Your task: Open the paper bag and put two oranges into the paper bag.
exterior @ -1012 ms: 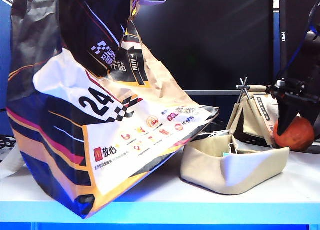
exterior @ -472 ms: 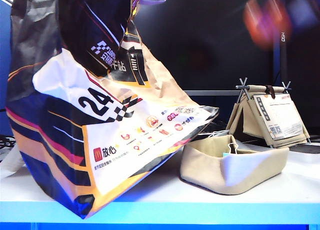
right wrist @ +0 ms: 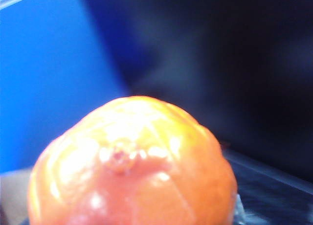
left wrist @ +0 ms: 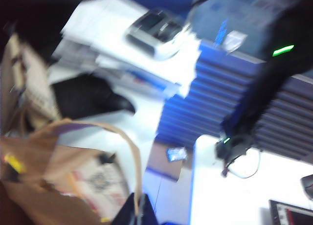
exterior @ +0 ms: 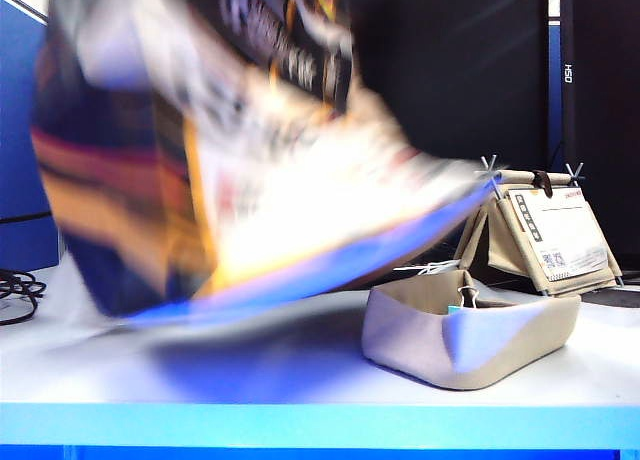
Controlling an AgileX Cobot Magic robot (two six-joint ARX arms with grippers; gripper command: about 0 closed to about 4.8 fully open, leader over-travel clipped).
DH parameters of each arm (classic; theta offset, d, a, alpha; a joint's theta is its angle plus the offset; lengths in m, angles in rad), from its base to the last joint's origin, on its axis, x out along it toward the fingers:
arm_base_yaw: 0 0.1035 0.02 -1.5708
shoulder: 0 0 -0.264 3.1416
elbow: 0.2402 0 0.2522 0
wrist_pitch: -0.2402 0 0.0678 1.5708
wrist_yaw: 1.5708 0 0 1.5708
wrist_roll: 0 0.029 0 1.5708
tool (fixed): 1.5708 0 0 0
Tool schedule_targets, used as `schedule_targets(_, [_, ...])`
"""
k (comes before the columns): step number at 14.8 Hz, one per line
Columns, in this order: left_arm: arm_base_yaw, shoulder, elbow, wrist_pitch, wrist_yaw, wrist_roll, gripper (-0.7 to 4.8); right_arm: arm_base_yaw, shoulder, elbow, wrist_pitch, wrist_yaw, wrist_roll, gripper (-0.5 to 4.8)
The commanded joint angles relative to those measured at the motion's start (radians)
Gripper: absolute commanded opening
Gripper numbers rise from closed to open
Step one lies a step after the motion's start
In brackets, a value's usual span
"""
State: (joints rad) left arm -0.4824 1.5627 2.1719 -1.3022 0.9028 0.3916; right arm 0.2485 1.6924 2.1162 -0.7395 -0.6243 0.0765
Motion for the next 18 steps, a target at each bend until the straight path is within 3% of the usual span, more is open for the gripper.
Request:
schedule_targets(1, [-0.001, 0.006, 0.000, -0.046, 0.006, 0.003, -0.06, 0.022, 0.063, 0.045, -0.018, -0.163, 0.044, -0.05])
schedule_targets(6, [-0.001, 0.011, -0.002, -0.050, -0.027, 0.021, -0.05, 0.062, 0.077, 0.046, -0.056, -0.344, 0.072, -0.05])
schedule_targets(8, [-0.001, 0.016, -0.002, -0.046, -0.028, 0.049, -0.05, 0.101, 0.080, 0.046, -0.038, -0.345, 0.086, -0.06])
schedule_targets(10, [0.000, 0.037, -0.002, -0.050, -0.097, 0.069, -0.05, 0.130, 0.094, 0.044, -0.042, -0.347, 0.105, -0.05])
schedule_targets(18, [-0.001, 0.048, 0.008, -0.008, -0.091, 0.076, -0.06, 0.160, 0.186, 0.043, -0.081, -0.478, 0.138, -0.06])
